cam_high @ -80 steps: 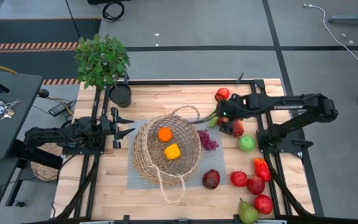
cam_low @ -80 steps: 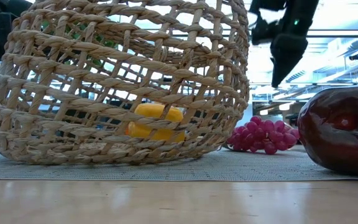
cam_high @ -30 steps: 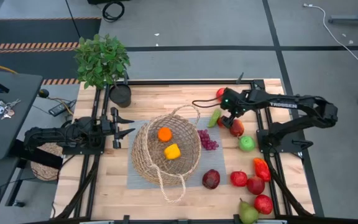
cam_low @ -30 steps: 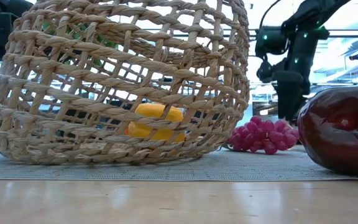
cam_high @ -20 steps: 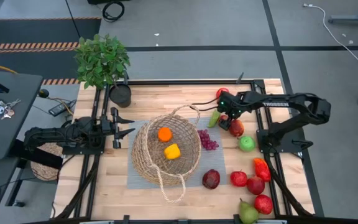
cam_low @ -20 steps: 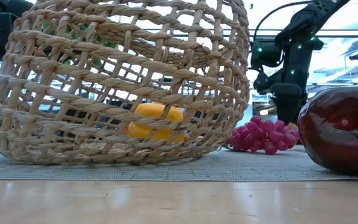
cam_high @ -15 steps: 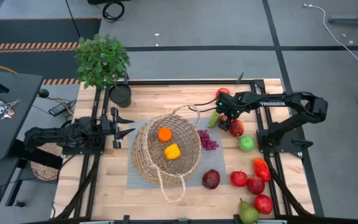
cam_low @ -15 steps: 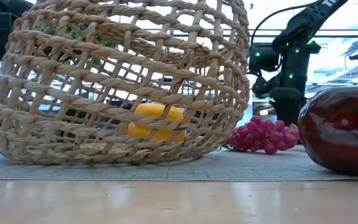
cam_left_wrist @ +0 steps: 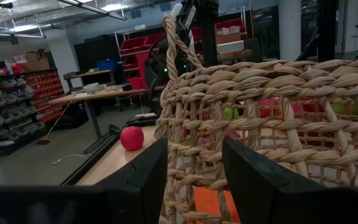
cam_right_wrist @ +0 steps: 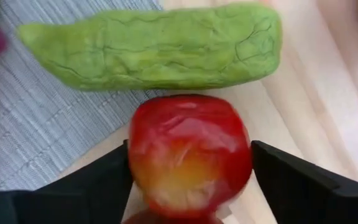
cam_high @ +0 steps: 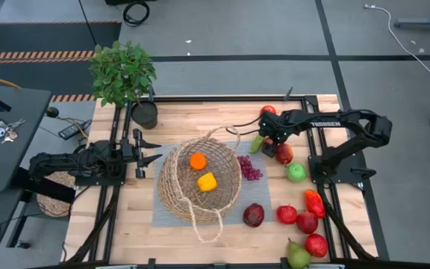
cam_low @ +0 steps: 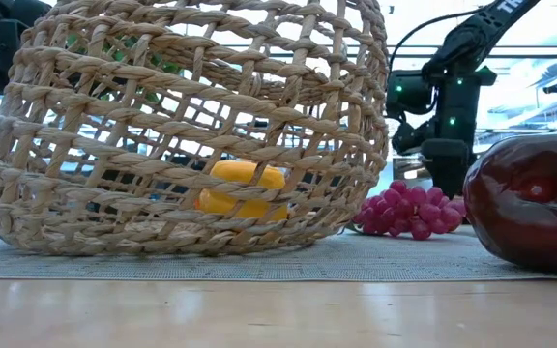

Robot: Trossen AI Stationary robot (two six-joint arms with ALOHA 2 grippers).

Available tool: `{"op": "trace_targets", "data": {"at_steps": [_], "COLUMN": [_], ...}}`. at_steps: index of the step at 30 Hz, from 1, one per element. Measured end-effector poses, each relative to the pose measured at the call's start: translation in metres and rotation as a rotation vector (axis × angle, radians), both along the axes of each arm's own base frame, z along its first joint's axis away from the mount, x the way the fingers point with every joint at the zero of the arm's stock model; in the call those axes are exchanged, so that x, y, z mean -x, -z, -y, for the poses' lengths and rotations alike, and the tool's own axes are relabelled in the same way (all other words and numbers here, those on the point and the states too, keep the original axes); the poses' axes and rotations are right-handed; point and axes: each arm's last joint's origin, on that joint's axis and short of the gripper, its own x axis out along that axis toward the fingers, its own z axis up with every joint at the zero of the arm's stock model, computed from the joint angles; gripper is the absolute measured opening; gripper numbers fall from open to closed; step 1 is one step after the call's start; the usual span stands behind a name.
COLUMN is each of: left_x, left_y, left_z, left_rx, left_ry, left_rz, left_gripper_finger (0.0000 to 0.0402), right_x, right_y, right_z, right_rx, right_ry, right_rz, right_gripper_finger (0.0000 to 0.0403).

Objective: Build produce basket
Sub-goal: Put the red apple in the basket

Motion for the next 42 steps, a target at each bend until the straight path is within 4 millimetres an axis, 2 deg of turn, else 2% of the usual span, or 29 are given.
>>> {"op": "trace_targets", "data": {"at_steps": [7,10,13,17,21,26,30,35,42], "left_x": [0.0,0.0,0.0,0.0,0.0,0.0,0.0,0.0,0.0], "left_y": [0.0,0.0,0.0,0.0,0.0,0.0,0.0,0.0,0.0], "left_z": [0.0,0.0,0.0,0.0,0.0,0.0,0.0,0.0,0.0], "left_rx": [0.0,0.0,0.0,0.0,0.0,0.0,0.0,0.0,0.0], "left_ry": [0.0,0.0,0.0,0.0,0.0,0.0,0.0,0.0,0.0], "left_rz": [0.0,0.0,0.0,0.0,0.0,0.0,0.0,0.0,0.0], "left_gripper_finger": [0.016,0.016,0.016,0.016,0.016,0.016,0.016,0.016,0.016], "right_x": [0.002,0.006,0.011,0.012,0.01,0.014,0.016,0.015,0.02], "right_y": [-0.036,-0.046,-0.051,-0.052,-0.046,-0.027,-0.02,-0.01,0.008], "right_z": [0.002,-0.001,-0.003,-0.003,-0.002,-0.005,-0.006,-0.007,-0.009], "right_rx": [0.091,0.085,0.103,0.108,0.099,0.071,0.074,0.08,0.087], "right_ry": [0.022,0.029,0.04,0.046,0.046,0.023,-0.014,-0.037,-0.041], "right_rz": [0.105,0.153,0.155,0.156,0.14,0.112,0.104,0.16,0.176], "right_gripper_finger": [0.0266,0.0249,0.0247,0.027,0.031,0.0361,0.0388,0.0394,0.0371]}}
